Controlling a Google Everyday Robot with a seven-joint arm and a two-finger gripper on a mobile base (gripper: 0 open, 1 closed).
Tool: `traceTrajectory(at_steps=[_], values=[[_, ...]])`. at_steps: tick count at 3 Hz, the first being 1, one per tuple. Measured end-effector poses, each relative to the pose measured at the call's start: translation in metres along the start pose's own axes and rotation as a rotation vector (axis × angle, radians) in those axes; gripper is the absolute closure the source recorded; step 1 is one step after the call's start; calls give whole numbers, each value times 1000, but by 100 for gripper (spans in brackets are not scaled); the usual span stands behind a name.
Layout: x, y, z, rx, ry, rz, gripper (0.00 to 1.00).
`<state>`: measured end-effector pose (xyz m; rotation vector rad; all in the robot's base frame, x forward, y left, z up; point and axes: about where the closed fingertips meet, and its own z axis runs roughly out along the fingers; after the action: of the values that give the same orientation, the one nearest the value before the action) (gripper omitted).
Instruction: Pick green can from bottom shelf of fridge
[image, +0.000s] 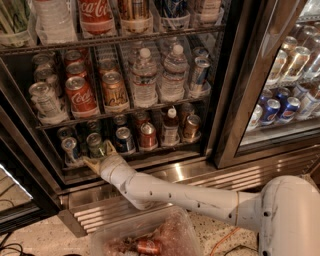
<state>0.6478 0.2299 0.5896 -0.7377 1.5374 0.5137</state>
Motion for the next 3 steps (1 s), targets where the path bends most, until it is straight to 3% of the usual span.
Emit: traceTrajectory(at_steps=[2, 3], values=[[2, -7, 0, 17, 3, 14, 91], [3, -10, 1, 17, 3, 20, 100]])
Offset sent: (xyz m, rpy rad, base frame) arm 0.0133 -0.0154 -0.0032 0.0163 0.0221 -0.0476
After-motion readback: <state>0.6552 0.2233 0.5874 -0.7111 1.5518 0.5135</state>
